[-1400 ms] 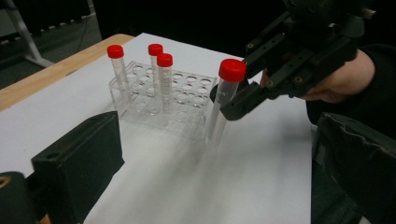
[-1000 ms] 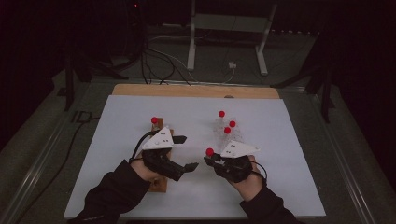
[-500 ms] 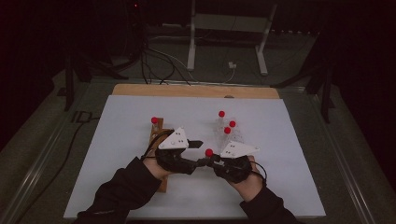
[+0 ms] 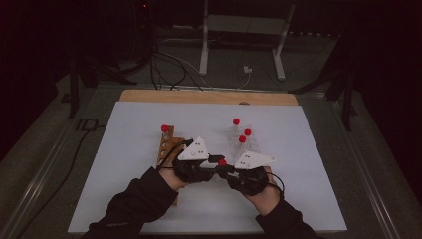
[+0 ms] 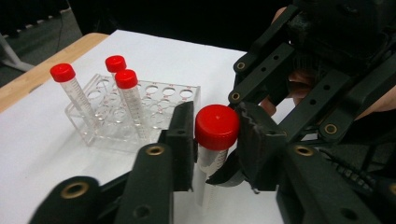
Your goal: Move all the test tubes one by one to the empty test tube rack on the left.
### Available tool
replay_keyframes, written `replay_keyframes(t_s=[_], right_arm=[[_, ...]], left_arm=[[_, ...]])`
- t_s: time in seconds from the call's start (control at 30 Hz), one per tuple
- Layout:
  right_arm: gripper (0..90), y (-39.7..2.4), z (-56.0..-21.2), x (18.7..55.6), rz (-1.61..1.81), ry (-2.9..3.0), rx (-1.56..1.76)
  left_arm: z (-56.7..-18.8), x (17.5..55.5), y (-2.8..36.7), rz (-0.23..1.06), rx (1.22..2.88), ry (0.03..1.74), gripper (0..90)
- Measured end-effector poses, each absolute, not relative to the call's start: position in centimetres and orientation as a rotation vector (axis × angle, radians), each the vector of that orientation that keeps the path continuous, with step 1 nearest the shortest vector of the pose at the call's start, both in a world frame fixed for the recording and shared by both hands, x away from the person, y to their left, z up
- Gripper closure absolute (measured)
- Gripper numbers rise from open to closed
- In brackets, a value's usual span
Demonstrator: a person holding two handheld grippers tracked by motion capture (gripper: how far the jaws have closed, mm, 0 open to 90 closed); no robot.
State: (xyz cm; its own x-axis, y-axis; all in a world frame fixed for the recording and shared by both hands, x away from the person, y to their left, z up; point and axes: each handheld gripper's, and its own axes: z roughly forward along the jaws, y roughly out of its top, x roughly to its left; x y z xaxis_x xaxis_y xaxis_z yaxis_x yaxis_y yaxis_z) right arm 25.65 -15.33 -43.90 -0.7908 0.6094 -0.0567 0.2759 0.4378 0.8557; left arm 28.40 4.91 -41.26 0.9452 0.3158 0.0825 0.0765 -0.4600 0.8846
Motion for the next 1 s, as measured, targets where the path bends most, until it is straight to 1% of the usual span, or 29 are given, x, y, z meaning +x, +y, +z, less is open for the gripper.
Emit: replay_keyframes(t_s=[0.1, 0.33, 0.5, 0.67, 1.0], right_arm=[[75.5, -15.4, -44.0, 25.7, 1.291, 2.337, 0.762], [75.1, -15.4, -44.0, 25.8, 1.298, 2.340, 0.766], [72.0, -15.4, -43.9, 25.7, 1.299, 2.336, 0.763], [64.3, -15.6, -43.8, 25.7, 1.298, 2.323, 0.766], [43.0, -16.7, -43.2, 25.7, 1.342, 2.287, 0.767]], left_arm=[[-41.3, 28.4, 4.9, 0.294, 2.041, 0.281, 70.9], [-41.2, 28.5, 4.9, 0.296, 2.044, 0.277, 71.8], [-41.2, 28.6, 5.4, 0.287, 2.030, 0.287, 72.0], [-40.7, 28.6, 5.8, 0.306, 2.024, 0.290, 72.0], [-39.6, 28.7, 7.4, 0.358, 2.001, 0.312, 72.1]])
